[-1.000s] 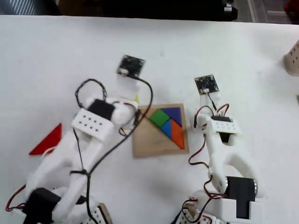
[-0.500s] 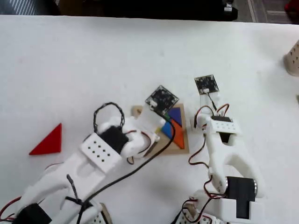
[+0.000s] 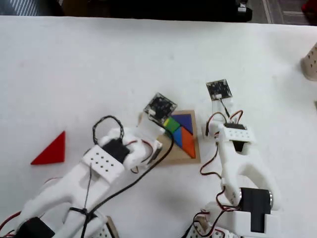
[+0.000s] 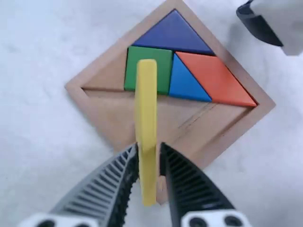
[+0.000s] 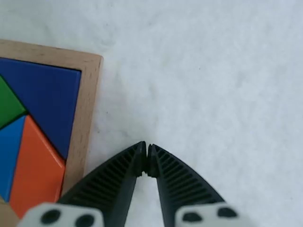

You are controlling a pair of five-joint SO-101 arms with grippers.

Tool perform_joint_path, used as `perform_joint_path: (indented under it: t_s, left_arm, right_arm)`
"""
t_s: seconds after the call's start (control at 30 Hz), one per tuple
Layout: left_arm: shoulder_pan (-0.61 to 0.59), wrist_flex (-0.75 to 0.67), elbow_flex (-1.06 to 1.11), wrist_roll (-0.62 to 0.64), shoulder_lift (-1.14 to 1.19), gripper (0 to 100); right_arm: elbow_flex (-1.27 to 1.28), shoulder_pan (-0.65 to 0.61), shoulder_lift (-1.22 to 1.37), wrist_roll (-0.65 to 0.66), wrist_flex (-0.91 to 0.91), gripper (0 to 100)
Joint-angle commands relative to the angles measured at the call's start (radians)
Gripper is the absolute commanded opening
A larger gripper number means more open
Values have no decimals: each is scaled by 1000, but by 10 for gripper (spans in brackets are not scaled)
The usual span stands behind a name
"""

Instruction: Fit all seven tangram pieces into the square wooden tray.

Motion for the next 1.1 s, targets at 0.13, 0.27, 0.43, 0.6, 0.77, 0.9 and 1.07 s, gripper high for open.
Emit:
perform_joint_path:
  t_s: [0.13, 0.27, 0.43, 0.6, 0.77, 0.9, 1.07]
  left_arm:
    - [-70, -74, 32, -11, -33, 232]
    - [-93, -137, 58, -11, -33, 213]
    - [-117, -141, 55, -6, -42, 213]
    - [-82, -141, 55, -5, -35, 213]
    - [-61, -133, 63, -11, -33, 158]
    - [-56, -114, 95, -12, -33, 77]
    - [-56, -68, 110, -14, -35, 24]
  right_arm:
    - [-48, -7, -4, 17, 5, 18]
    - [-48, -7, -4, 17, 5, 18]
    - [-48, -8, -4, 18, 5, 18]
    - [-48, -8, -4, 18, 5, 18]
    - [-48, -7, -4, 18, 5, 18]
    - [-48, -7, -4, 18, 7, 18]
    - [-48, -7, -4, 18, 7, 18]
